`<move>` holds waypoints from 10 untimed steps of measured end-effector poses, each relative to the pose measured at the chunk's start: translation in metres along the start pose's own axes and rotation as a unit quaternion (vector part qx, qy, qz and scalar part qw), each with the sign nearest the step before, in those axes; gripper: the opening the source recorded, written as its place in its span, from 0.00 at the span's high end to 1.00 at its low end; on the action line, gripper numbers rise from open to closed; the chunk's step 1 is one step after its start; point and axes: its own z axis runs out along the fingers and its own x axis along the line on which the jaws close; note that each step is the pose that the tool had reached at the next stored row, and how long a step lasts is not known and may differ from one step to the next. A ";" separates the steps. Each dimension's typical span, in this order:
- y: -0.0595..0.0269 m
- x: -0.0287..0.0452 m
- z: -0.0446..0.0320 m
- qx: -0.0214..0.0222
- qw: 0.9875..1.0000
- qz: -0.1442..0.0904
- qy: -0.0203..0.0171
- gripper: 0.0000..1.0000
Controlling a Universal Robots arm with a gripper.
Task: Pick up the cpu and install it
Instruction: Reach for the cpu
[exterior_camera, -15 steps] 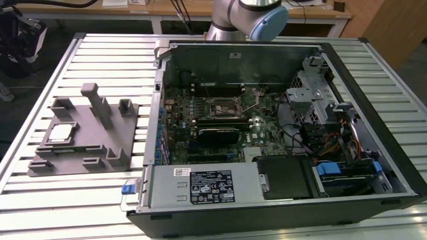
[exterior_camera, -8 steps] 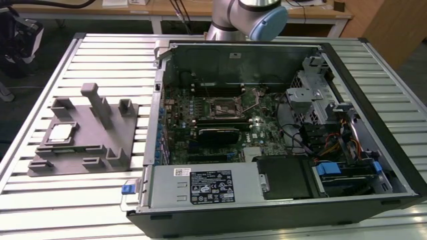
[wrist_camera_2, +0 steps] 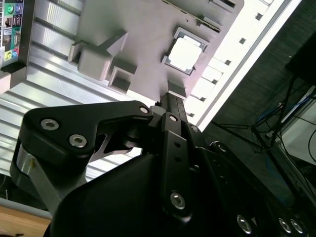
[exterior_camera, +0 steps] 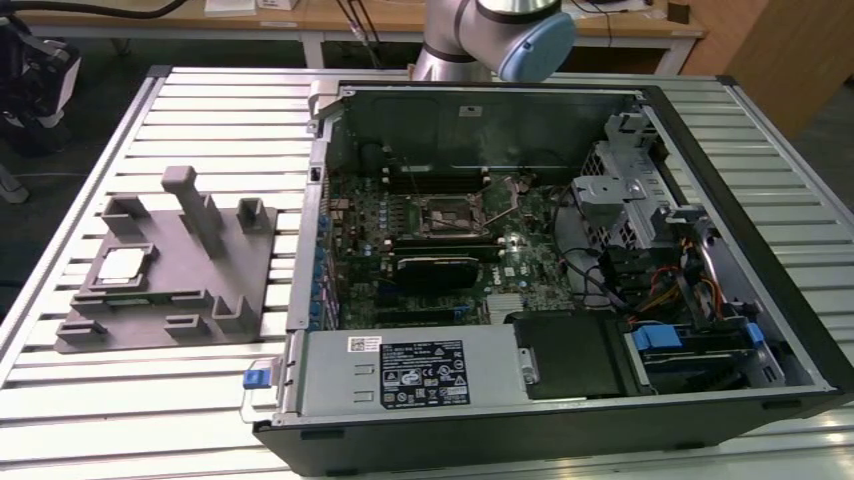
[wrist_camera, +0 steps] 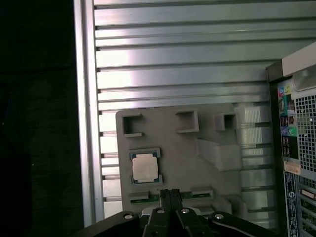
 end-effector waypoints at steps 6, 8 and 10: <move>-0.0003 0.0030 0.0013 0.000 1.000 0.000 0.000 0.89; -0.0003 0.0035 0.0018 0.000 1.000 0.000 0.000 0.89; -0.0004 0.0041 0.0022 0.000 1.000 0.000 0.000 0.89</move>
